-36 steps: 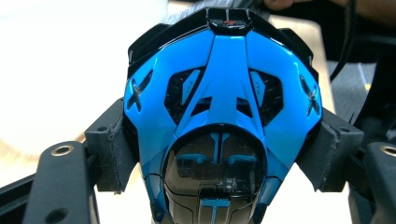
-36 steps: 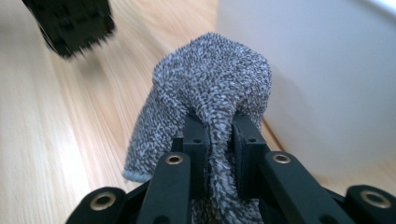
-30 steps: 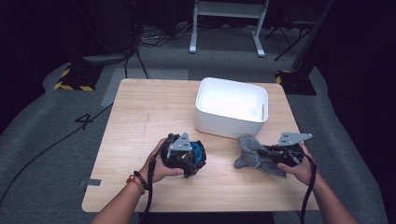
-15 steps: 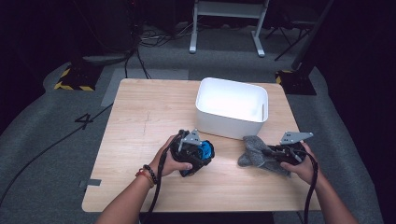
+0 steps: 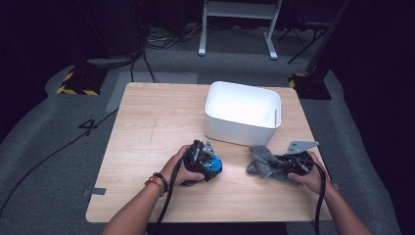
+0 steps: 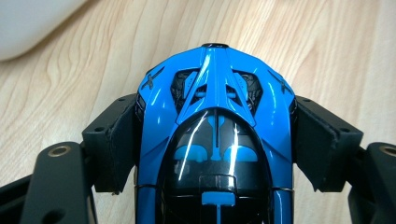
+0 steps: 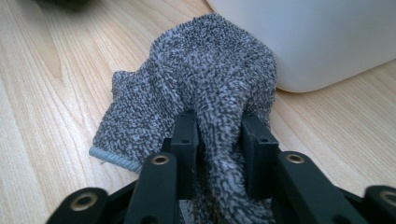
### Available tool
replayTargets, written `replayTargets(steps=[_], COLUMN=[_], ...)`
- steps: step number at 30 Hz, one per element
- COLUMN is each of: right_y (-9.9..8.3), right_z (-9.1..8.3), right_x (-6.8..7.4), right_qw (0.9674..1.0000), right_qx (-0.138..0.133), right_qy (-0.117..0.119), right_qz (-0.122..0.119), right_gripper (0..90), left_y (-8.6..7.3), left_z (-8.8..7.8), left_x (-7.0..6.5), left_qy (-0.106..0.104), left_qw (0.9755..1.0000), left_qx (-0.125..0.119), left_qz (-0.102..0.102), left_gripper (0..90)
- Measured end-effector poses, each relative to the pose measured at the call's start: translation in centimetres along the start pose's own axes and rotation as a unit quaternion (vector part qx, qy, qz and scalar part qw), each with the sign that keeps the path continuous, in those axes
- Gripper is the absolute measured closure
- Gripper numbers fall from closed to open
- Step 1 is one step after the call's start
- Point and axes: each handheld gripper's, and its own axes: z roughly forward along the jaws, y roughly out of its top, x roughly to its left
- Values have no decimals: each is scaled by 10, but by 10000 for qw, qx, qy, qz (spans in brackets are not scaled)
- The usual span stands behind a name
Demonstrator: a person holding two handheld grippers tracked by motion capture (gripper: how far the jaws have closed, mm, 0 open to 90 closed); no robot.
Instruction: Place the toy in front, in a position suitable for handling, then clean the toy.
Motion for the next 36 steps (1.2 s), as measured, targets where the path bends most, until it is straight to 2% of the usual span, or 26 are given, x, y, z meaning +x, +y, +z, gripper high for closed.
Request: replayTargets(steps=[2,7,12,14,16,21,24,26,27,31,32,34,36], right_y=[0,0,-1,0,0,-1,-2,-2,-1,2,5,5,8], right_z=[1,2,5,8,9,8,8,8,8,7,5,5,1], right_x=[1,2,0,0,0,1,1,3,4,4,4,4,5], right_qw=[10000,10000,9999,9999,9998,9998,9997,9999,9999,10000,9999,9998,9997], right_qx=[9,31,84,153,161,161,162,119,127,41,-64,-94,-195], right_qy=[2,8,3,-4,-6,11,-75,-19,-41,44,109,123,106], right_qz=[-17,19,100,79,88,115,146,117,58,36,87,85,89], right_gripper=[652,619,537,506,496,416,319,290,270,233,225,221,206], left_y=[-1,-1,4,5,5,5,7,8,8,6,4,2,-2], left_z=[4,9,7,7,6,3,-6,-14,-17,-30,-36,-41,-48], left_x=[0,-2,-1,1,2,3,3,1,0,0,1,2,3], left_qy=[88,165,166,213,174,124,138,155,173,262,249,295,326], left_qw=[9998,9991,9990,9987,9984,9989,9995,9999,9998,9989,9983,9978,9971], left_qx=[200,386,397,453,521,429,222,17,-87,-380,-529,-591,-692], left_qz=[-27,-29,-69,-94,-103,-119,-183,-54,-62,24,46,68,3], left_gripper=[237,235,223,171,172,172,159,173,163,160,159,159,158])
